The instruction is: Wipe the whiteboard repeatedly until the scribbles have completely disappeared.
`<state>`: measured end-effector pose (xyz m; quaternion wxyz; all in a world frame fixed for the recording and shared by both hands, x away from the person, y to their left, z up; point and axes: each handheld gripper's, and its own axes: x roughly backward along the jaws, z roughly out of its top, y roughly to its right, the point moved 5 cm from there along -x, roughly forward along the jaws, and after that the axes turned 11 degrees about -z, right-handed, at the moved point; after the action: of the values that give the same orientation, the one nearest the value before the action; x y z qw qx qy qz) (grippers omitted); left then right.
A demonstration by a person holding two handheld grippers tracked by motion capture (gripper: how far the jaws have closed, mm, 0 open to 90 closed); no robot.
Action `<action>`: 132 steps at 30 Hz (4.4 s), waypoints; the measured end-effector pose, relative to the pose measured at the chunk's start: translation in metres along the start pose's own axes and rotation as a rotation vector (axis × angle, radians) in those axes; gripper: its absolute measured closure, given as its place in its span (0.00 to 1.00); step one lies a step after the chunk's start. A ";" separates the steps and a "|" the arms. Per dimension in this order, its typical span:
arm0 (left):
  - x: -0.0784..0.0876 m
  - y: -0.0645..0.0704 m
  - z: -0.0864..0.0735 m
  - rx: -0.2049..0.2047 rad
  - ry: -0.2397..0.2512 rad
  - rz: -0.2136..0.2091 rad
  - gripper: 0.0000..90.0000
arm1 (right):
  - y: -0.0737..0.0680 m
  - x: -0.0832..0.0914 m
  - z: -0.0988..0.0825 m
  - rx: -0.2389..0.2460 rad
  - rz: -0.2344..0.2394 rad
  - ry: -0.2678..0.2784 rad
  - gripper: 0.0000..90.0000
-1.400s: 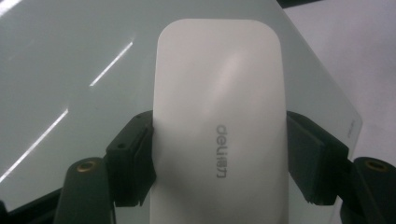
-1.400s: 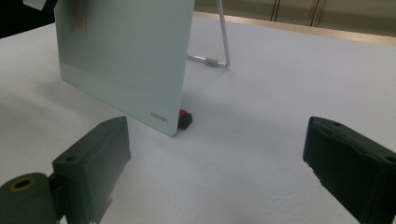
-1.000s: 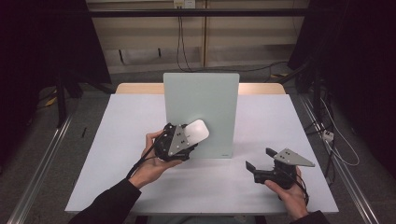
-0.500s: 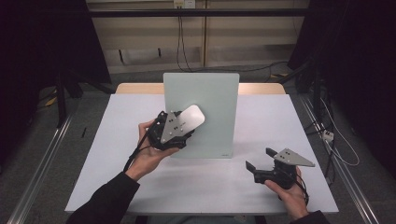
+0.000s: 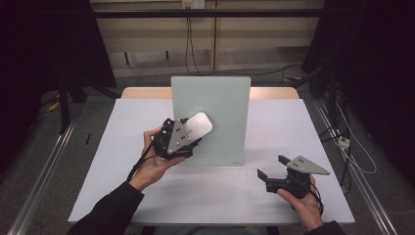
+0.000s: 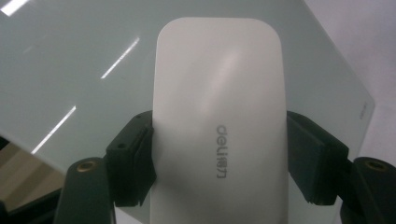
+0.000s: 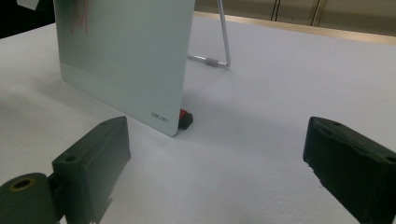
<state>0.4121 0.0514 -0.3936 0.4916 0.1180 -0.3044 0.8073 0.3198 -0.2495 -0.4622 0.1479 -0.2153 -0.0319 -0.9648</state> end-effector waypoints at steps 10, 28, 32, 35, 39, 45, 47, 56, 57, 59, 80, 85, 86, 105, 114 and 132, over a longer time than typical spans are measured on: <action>-0.016 0.028 -0.017 -0.026 -0.050 -0.070 0.35 | 0.000 0.000 0.000 0.000 0.000 0.000 0.08; 0.010 -0.012 -0.001 0.067 0.028 -0.031 0.35 | 0.000 0.000 0.000 0.004 -0.001 -0.001 0.08; 0.011 -0.016 0.003 0.055 0.033 -0.009 0.35 | 0.000 0.000 0.000 0.005 -0.001 -0.001 0.08; 0.007 -0.010 -0.001 0.035 0.018 -0.020 0.35 | 0.000 0.000 0.000 0.007 -0.002 -0.003 0.08; -0.003 0.007 -0.010 0.002 -0.020 -0.052 0.35 | 0.000 0.000 0.000 0.008 -0.002 -0.002 0.08; -0.013 0.028 -0.023 -0.020 -0.062 -0.100 0.35 | 0.000 0.000 0.000 0.008 -0.003 -0.002 0.08; -0.015 0.032 -0.025 -0.021 -0.071 -0.110 0.35 | 0.000 0.000 0.000 0.007 -0.002 -0.002 0.08; -0.023 0.046 -0.035 -0.040 -0.109 -0.153 0.35 | 0.000 0.000 0.000 0.007 -0.001 0.001 0.08; -0.024 0.047 -0.036 -0.043 -0.116 -0.158 0.35 | 0.000 0.000 0.000 0.007 -0.001 0.000 0.08; -0.024 0.047 -0.036 -0.042 -0.113 -0.155 0.35 | 0.000 0.000 0.000 0.008 0.000 0.001 0.08; 0.001 -0.004 -0.001 0.039 0.030 -0.041 0.35 | 0.000 0.000 0.000 0.011 -0.001 0.002 0.08; 0.002 -0.004 -0.002 0.035 0.032 -0.036 0.35 | 0.000 0.000 0.000 0.009 -0.001 -0.001 0.08; 0.002 -0.003 -0.003 0.027 0.021 -0.040 0.35 | 0.000 0.000 0.000 0.008 -0.001 -0.002 0.08; -0.035 0.054 -0.030 -0.063 -0.106 -0.186 0.35 | 0.000 0.000 0.000 0.006 -0.001 0.000 0.08; -0.039 0.062 -0.036 -0.046 -0.129 -0.224 0.35 | -0.001 0.000 0.000 0.010 0.003 0.004 0.08; -0.008 0.016 -0.015 0.055 -0.017 -0.103 0.35 | 0.000 0.000 0.000 0.008 -0.001 -0.002 0.08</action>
<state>0.4041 0.0490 -0.4153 0.5263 0.1536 -0.2797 0.7881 0.3197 -0.2493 -0.4624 0.1483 -0.2159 -0.0360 -0.9644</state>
